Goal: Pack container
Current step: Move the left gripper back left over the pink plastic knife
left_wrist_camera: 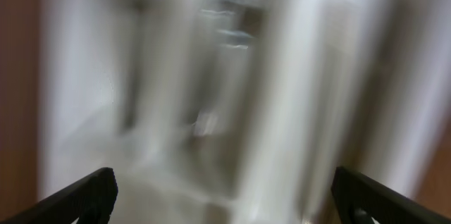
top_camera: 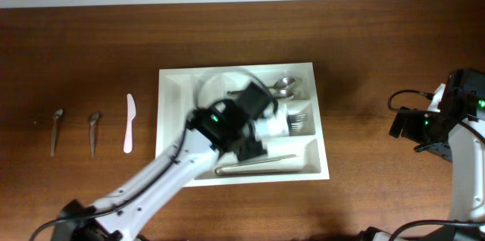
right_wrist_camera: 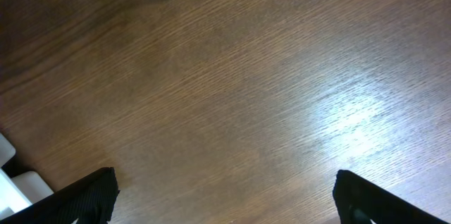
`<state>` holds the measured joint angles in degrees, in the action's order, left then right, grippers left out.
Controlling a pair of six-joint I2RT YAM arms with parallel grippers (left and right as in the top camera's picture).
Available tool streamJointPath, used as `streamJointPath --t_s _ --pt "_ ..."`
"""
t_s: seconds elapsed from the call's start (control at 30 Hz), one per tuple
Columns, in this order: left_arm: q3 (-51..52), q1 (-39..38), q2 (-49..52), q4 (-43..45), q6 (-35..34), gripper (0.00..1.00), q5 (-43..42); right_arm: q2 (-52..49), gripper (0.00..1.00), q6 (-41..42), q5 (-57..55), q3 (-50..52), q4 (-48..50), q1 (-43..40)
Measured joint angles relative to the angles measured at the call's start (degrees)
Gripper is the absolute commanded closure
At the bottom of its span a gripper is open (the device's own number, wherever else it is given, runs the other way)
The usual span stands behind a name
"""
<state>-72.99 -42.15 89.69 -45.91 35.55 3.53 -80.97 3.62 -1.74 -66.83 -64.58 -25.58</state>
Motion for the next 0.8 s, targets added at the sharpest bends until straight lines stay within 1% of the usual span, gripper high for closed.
streamJointPath --t_s 0.07,0.17,0.37,0.43,0.5,0.6,0.67,0.73,0.8 --pt "-4.8 3.2 0.0 0.4 -8.3 0.01 2.6 0.0 0.01 0.0 0.0 0.0 0.0 0.0" --pt "-9.0 8.2 -1.0 0.2 -19.5 0.01 3.2 0.0 0.01 0.0 0.0 0.0 0.0 0.0" --pt "-9.7 13.6 -2.3 -7.8 -32.0 0.01 2.8 0.0 0.01 0.0 0.0 0.0 0.0 0.0" --pt "-9.7 18.3 -2.3 -10.9 -38.4 0.01 2.5 0.0 0.01 0.0 0.0 0.0 0.0 0.0" --pt "-9.7 24.3 -2.3 -12.6 -43.0 0.01 1.0 0.0 0.01 0.0 0.0 0.0 0.0 0.0" --pt "-9.7 33.9 -2.3 -16.2 -47.5 0.01 -1.2 0.0 0.01 0.0 0.0 0.0 0.0 0.0" --pt "-9.7 39.1 -2.3 -18.7 -49.2 0.01 -2.0 0.0 0.01 0.0 0.0 0.0 0.0 0.0" --pt "-9.7 42.5 -2.3 -19.3 -49.1 0.01 -2.7 0.0 0.01 0.0 0.0 0.0 0.0 0.0" --pt "-9.6 44.8 -2.2 -19.0 -47.4 0.01 -2.9 0.0 0.01 0.0 0.0 0.0 0.0 0.0"
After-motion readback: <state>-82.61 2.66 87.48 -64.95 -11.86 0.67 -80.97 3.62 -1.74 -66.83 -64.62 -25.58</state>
